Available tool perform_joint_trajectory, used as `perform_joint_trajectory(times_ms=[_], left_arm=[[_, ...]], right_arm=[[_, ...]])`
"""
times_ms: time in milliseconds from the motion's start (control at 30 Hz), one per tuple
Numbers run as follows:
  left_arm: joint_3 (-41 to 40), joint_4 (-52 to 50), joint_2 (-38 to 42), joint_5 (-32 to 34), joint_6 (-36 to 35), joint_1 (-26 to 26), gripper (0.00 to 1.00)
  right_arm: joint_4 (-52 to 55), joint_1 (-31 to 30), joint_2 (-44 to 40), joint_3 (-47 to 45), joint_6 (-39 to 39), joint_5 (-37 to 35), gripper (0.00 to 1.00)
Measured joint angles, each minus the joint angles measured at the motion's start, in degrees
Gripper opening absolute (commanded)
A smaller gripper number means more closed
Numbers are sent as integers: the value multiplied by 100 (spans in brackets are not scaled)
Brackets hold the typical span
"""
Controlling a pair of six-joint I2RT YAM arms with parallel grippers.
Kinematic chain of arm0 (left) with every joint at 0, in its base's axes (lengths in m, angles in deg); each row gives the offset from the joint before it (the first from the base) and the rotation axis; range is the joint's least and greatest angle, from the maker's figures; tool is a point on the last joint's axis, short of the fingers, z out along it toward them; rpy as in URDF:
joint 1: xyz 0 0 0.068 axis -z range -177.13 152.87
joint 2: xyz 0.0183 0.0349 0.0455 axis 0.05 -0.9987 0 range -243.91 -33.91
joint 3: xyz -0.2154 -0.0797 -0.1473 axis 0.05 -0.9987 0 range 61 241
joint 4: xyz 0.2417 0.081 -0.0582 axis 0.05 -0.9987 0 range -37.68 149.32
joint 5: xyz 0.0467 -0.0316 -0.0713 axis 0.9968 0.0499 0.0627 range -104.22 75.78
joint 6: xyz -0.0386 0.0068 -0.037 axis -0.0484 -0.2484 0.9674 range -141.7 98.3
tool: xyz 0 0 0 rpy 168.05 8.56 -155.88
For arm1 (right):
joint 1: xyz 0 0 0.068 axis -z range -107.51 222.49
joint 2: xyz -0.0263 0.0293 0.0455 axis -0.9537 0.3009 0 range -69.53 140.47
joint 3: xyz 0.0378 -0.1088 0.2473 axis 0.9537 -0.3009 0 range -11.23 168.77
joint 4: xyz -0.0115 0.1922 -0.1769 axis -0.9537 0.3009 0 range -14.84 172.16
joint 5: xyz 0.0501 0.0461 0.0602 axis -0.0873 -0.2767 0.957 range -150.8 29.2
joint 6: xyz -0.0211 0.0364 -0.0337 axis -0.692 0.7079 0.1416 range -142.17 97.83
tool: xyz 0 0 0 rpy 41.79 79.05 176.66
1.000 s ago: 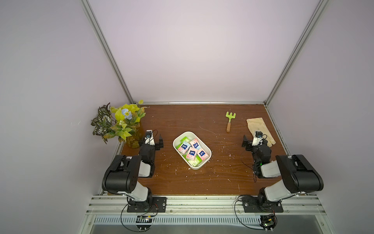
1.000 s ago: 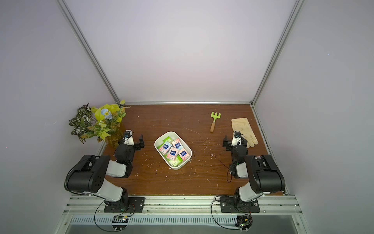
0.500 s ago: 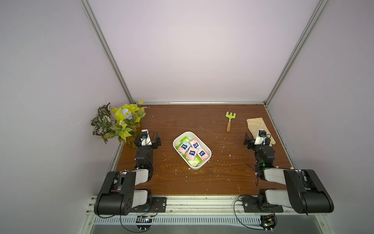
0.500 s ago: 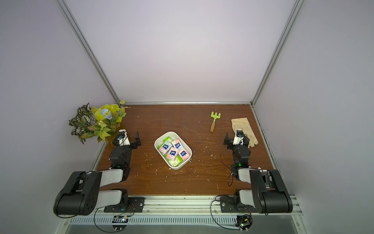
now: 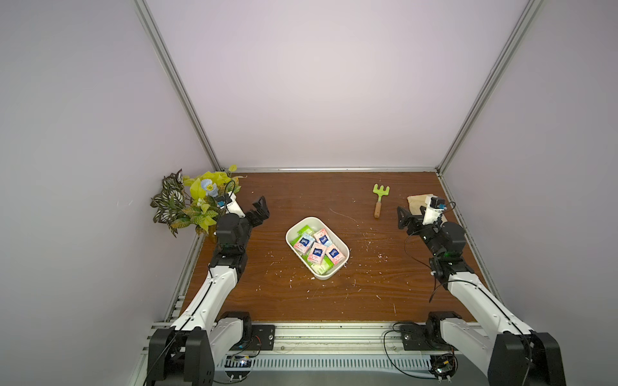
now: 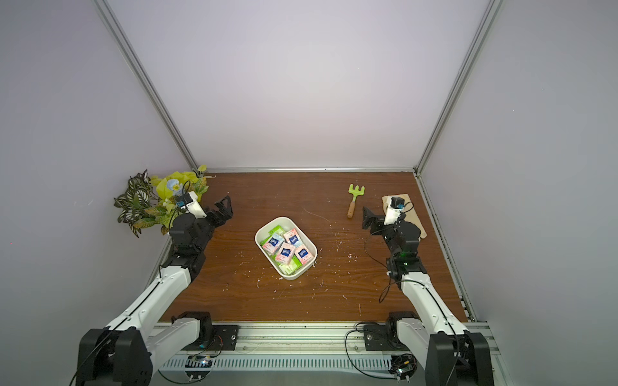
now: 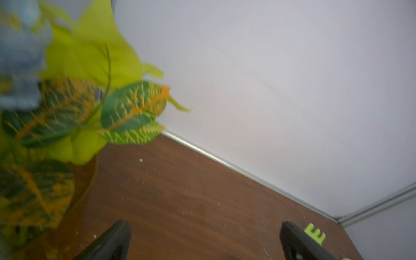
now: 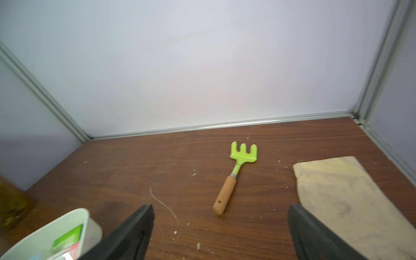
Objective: Take the pocket tissues out of the storage box
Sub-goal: Adjust the storage box at the center of the board.
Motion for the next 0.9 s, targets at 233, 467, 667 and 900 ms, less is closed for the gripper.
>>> perform_joint_trajectory(times_ms=[233, 467, 667, 900], left_arm=[[0, -1674, 90, -872, 802, 210, 94], [-116, -2551, 44, -1093, 837, 326, 67], [-588, -2524, -654, -1582, 881, 428, 47], [-743, -1624, -1547, -2214, 1097, 748, 40]], right_arm=[[1163, -1270, 754, 990, 208, 555, 99], [1759, -2514, 2177, 1838, 223, 748, 99], [2127, -2844, 3329, 2433, 341, 1115, 95], [2190, -2975, 4098, 2675, 614, 1604, 94]])
